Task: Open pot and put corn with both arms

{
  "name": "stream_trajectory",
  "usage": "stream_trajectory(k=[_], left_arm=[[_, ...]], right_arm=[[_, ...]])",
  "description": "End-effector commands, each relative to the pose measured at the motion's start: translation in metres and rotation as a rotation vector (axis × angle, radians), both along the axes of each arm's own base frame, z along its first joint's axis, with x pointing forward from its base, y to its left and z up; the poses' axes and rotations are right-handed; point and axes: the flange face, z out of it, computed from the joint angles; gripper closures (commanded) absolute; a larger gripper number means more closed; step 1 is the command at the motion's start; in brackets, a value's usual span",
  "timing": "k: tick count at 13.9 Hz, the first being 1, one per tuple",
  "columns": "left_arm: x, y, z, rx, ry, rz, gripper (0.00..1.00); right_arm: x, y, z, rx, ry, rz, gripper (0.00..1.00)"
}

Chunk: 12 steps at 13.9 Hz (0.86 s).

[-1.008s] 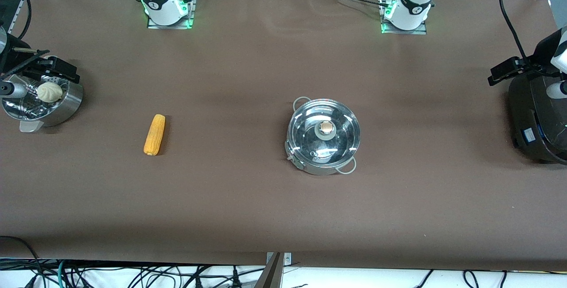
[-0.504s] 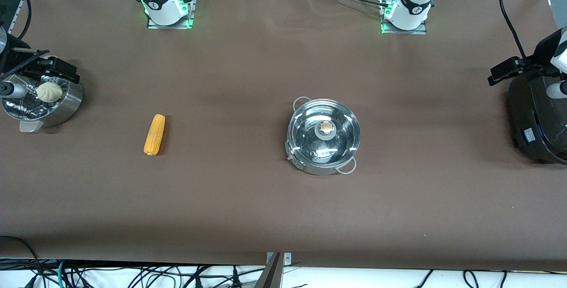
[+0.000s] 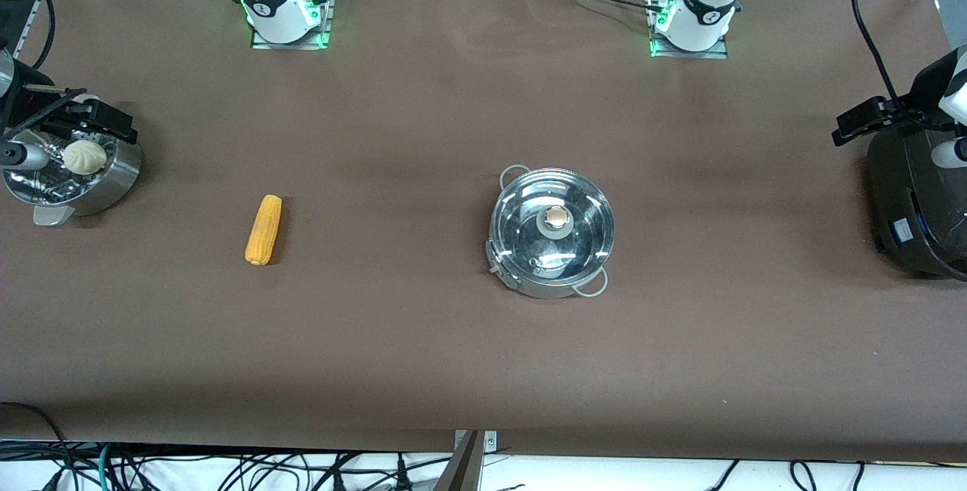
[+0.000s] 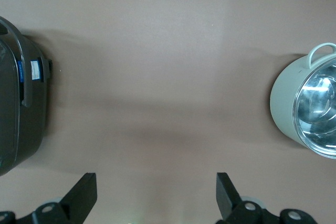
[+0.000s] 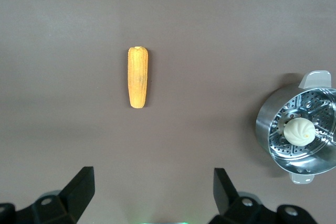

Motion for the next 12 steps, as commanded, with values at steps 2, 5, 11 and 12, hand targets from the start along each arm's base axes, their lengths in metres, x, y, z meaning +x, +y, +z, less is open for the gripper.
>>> stream_trajectory(k=[2, 5, 11, 12], left_arm=[[0.001, 0.000, 0.006, 0.004, -0.011, -0.017, 0.00], [0.001, 0.000, 0.006, 0.004, -0.011, -0.020, 0.00], [0.001, 0.000, 0.006, 0.004, -0.011, -0.020, 0.00], [0.001, 0.000, 0.006, 0.003, -0.011, -0.020, 0.00]], right_arm=[[0.003, -0.001, 0.006, 0.010, -0.011, 0.004, 0.00], [0.004, -0.001, 0.011, 0.012, -0.023, 0.008, 0.00], [0.023, -0.003, -0.020, -0.014, -0.006, 0.001, 0.00], [0.025, -0.003, -0.024, -0.015, 0.000, 0.001, 0.00]])
